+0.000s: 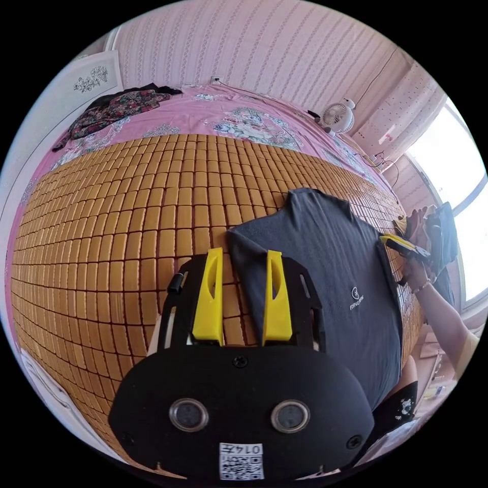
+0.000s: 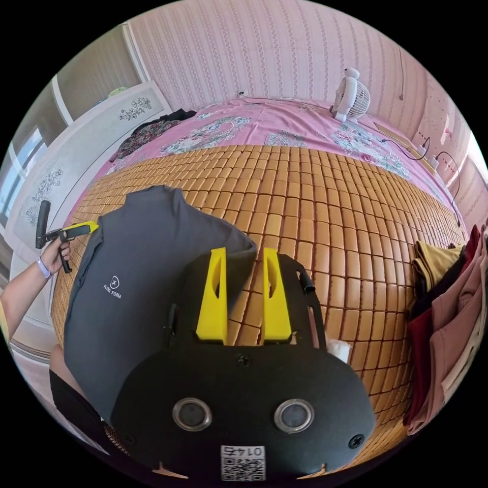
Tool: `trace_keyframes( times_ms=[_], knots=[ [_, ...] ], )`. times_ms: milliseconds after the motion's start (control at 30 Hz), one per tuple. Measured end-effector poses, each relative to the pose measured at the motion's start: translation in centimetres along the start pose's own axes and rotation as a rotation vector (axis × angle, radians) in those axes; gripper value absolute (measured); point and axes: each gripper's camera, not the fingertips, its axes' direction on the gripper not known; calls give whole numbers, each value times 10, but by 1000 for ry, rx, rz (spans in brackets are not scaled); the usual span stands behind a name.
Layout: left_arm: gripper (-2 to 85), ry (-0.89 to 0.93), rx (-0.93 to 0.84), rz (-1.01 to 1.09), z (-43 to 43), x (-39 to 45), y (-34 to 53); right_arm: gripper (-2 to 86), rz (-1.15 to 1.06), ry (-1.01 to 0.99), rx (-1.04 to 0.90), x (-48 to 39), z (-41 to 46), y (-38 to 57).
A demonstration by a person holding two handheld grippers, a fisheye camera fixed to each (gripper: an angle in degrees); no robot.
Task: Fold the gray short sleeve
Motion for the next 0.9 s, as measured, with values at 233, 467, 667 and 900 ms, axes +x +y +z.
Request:
trace_keyframes(
  times_ms=[233,467,667,900],
  knots=[
    [14,-56,-57,1,6,-4,-6,5,12,-3,-79,-2,15,-18],
    [-7,66,59,13,-27,-14,-8,-3,36,12,32,3,-27,-27],
    [-7,143,134,149,-81,-6,26,-3,-4,-94,133,1,-86,12],
    [3,247,133,239,-145,-17,142,2,-104,-190,124,-3,-152,110]
  ],
)
